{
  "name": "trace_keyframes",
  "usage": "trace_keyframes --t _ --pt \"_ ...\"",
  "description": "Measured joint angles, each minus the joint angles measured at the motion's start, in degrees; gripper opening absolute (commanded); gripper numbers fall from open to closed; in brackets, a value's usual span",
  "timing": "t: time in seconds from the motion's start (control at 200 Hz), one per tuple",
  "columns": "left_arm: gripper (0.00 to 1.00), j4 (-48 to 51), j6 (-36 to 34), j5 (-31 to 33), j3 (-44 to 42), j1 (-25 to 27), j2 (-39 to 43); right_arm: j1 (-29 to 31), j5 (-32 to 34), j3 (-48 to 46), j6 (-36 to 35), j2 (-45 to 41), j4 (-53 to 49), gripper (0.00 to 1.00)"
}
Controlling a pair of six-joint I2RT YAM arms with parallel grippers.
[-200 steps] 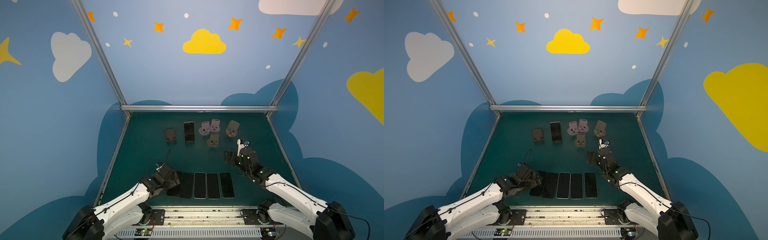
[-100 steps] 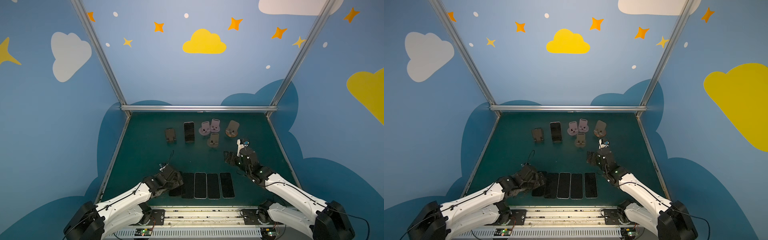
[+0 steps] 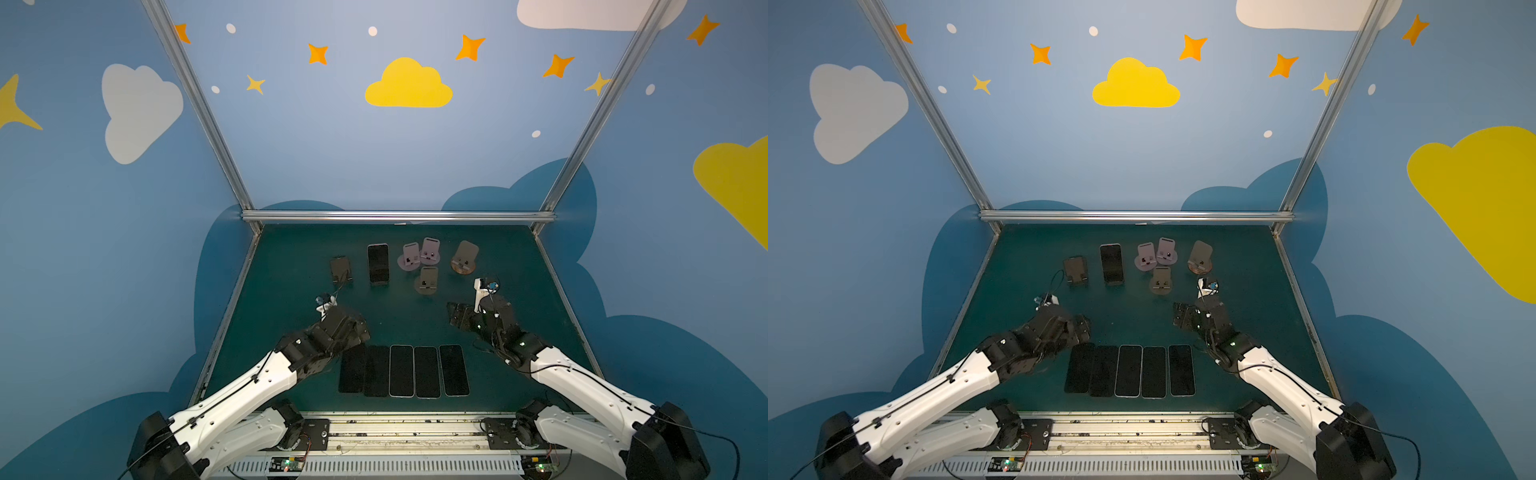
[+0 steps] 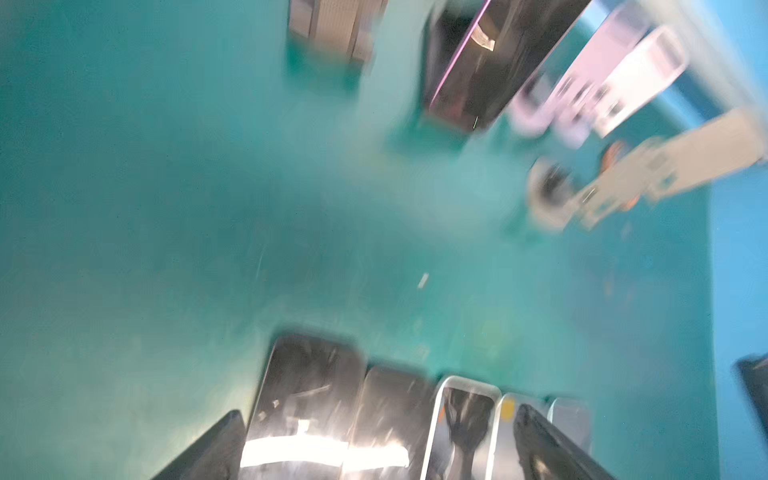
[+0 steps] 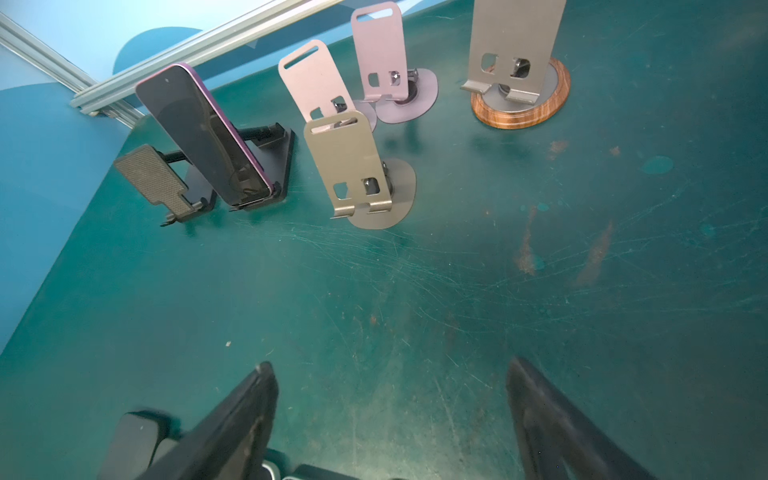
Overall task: Remove the phone from the phone stand
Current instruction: 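Reach the left gripper out to the pink-framed phone on its black stand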
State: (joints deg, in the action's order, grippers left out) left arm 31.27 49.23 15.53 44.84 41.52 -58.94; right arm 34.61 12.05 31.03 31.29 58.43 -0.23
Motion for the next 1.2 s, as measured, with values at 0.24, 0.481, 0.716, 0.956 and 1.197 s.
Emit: trace_keyframes --t 0.24,0.481,0.716,0.956,1.197 --pt "1.0 -2.91 -11.06 8.24 20.65 -2.23 -21.27 0.0 0.59 0.0 0.26 -0.9 -0.02 0.88" --pt "1.0 -1.57 -19.1 13.18 50.29 -6.25 -45.72 0.0 1.68 0.0 0.44 -1.46 -0.26 0.89" --pt "1.0 4.52 -24.35 14.21 68.17 -6.64 -60.17 0.0 2.36 0.0 0.42 -2.27 -0.57 0.88" --pt "1.0 8.85 -25.75 15.3 73.18 -6.67 -65.24 0.0 2.51 -0.02 0.44 -1.75 -0.57 0.89" --pt "1.0 9.16 -24.98 15.43 73.13 -8.07 -65.24 0.0 2.51 -0.02 0.44 -1.42 -0.57 0.88"
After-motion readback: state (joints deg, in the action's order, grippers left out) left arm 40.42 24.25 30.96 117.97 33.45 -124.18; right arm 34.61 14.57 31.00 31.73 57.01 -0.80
